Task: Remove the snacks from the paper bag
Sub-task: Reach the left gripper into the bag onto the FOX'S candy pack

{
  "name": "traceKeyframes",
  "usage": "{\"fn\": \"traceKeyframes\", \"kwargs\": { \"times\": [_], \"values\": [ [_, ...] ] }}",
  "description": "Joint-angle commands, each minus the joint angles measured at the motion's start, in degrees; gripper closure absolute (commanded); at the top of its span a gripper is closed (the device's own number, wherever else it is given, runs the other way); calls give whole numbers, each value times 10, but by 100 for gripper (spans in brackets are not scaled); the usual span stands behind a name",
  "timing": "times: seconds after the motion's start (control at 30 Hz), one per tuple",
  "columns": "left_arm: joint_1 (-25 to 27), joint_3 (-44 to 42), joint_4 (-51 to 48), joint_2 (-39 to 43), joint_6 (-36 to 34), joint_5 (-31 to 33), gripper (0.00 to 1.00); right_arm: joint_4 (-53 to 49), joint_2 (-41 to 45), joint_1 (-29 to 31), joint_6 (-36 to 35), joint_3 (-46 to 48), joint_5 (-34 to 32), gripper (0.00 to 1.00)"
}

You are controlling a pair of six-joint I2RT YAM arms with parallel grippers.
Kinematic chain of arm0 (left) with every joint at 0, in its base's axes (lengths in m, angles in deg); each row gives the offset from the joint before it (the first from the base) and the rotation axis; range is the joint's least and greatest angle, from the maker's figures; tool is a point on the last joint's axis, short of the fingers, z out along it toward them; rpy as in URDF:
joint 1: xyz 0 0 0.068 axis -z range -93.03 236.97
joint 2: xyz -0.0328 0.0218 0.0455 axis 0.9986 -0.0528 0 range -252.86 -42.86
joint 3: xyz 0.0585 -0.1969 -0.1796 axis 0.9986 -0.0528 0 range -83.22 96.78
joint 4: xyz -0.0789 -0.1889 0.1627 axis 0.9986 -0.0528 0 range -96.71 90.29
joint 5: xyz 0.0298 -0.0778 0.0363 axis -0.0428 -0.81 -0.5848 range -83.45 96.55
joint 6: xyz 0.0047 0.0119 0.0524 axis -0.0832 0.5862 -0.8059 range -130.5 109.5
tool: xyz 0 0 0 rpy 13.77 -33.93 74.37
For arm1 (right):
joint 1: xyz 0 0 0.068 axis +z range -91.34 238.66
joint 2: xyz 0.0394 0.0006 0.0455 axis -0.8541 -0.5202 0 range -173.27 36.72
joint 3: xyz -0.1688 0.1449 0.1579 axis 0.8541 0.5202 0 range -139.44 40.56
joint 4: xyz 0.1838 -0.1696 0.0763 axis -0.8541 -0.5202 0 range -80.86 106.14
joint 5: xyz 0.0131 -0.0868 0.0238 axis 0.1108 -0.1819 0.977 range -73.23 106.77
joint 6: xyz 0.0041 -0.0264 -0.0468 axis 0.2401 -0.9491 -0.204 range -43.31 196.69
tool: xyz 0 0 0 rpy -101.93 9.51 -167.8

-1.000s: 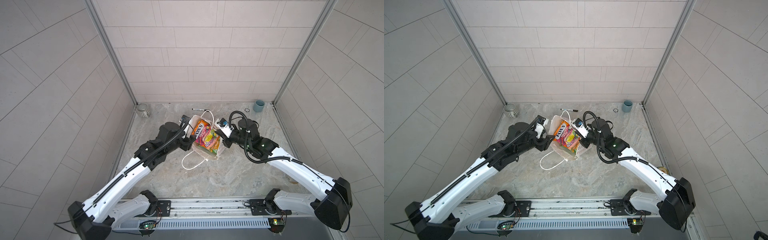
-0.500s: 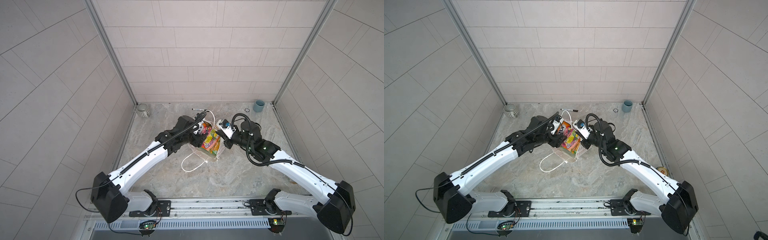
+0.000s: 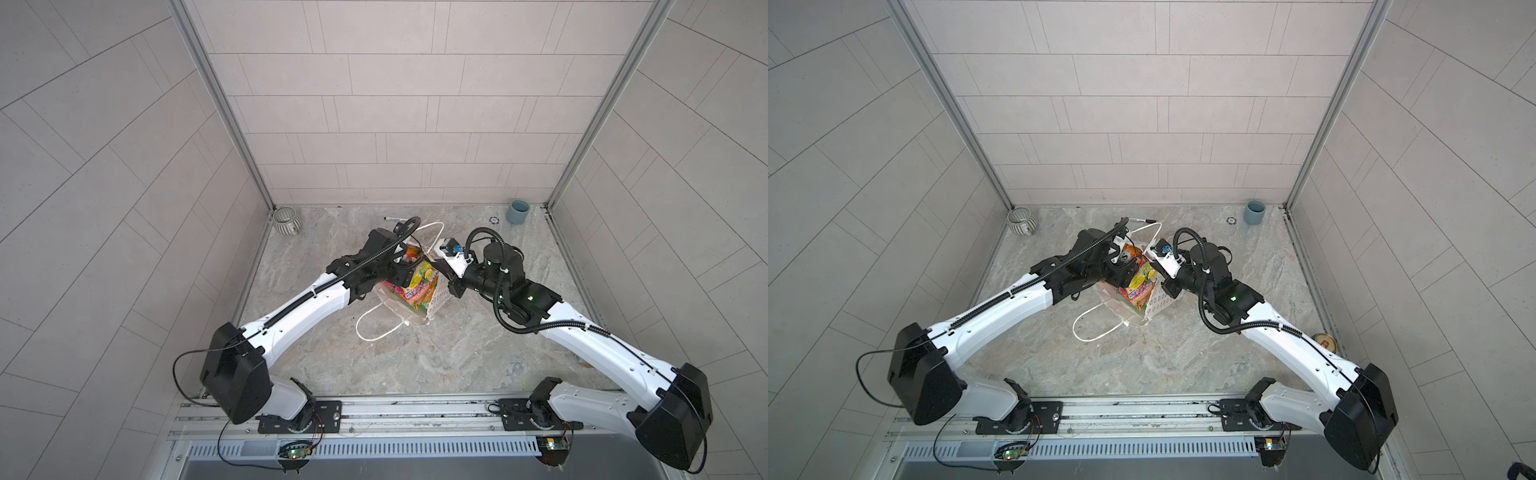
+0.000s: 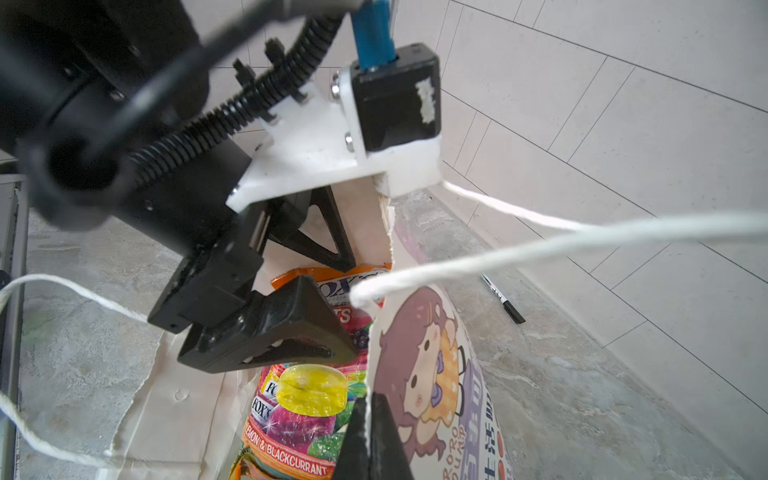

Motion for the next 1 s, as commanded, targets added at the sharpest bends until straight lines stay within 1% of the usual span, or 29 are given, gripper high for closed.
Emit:
{"fn": "traceKeyframes", "kwargs": {
  "times": [0.0, 0.07, 0.13, 0.17, 0.3, 0.33, 0.37, 0.4, 0.53, 0.77, 0.87, 0.97],
  "values": [
    [1, -3, 4, -12, 13, -10, 23, 35, 22, 2, 4, 4, 16, 100],
    [2, -8, 6, -13, 17, -19, 27, 39, 23, 3, 5, 5, 14, 100],
    [1, -13, 8, -10, 19, -26, 36, 40, 22, 3, 5, 6, 13, 100],
    [1, -17, 10, -7, 19, -29, 39, 42, 21, 1, 6, 6, 12, 100],
    [2, -24, 15, -8, 26, -50, 42, 53, 23, 2, 10, 11, 12, 100],
    [2, -23, 13, -8, 28, -51, 41, 54, 23, 1, 11, 11, 12, 100],
    [3, -25, 12, -9, 28, -49, 34, 54, 23, 0, 11, 10, 13, 100],
    [3, -27, 10, -9, 28, -44, 31, 52, 22, -1, 12, 9, 13, 100],
    [3, -23, 1, 6, 19, -34, 31, 53, 21, -5, 19, 9, 10, 100],
    [3, -58, 22, 92, -2, -11, 31, 50, 13, -23, 48, -7, -7, 100],
    [4, -72, 27, 111, -12, -18, 29, 49, 6, -25, 54, -14, -8, 100],
    [11, -86, 34, 110, -20, -25, 28, 50, 2, -27, 57, -16, -5, 100]
  ]
}}
